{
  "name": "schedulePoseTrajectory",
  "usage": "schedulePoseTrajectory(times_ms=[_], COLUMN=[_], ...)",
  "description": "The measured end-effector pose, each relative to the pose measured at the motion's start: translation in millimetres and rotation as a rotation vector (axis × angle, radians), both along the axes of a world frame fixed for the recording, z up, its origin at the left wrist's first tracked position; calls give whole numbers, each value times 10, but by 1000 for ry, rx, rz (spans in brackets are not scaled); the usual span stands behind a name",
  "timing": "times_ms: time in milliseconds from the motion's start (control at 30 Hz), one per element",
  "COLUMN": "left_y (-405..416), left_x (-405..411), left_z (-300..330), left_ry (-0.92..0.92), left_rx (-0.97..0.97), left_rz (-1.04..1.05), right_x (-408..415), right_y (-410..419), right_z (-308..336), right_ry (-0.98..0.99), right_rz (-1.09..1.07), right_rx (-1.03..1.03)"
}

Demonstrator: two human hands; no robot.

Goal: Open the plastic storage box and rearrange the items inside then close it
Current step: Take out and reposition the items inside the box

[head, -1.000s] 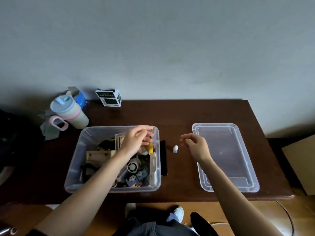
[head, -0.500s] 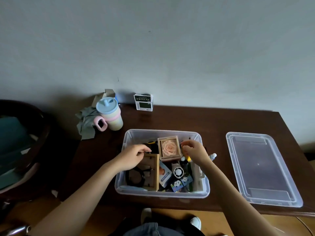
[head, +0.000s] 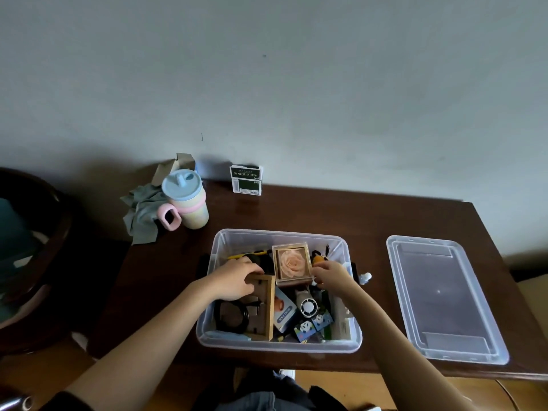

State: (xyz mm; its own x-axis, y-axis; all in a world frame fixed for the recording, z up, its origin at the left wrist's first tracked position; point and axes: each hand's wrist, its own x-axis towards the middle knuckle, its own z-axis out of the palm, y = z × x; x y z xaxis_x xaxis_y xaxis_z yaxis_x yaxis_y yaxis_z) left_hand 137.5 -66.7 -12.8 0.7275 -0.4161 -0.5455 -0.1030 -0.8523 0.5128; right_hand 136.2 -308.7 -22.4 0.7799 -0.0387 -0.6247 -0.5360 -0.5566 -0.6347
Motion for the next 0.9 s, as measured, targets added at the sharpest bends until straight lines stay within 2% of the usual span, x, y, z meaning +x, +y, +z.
schedulePoseTrajectory(times_ms=[133,333,433,500,567,633,700,900], left_y=[-27,-44,-131,-194,-263,-326,-362,-441], left_x=[30,91,111,128,148,141,124,136], left_z=[11,138,116,123,146,150,118,-118], left_ry=[29,103,68,40,80,106,41,-388], left_rx=[-31,-133,-30,41,40,2,-19,-145], left_rz=[82,187,123,65,30,14,15,140], right_x=[76,163,218,244,225,167,91,20], right_y=[26,5,-220,-456,-709,-915,-1036,-1115], right_z=[8,12,57,60,-23,-177,-332,-582], right_ry=[91,55,-141,-284,-322,-279,-210,-87], right_rz=[15,149,-77,-257,-367,-430,-446,-453], right_rx=[67,40,62,-39,-214,-325,-343,-350])
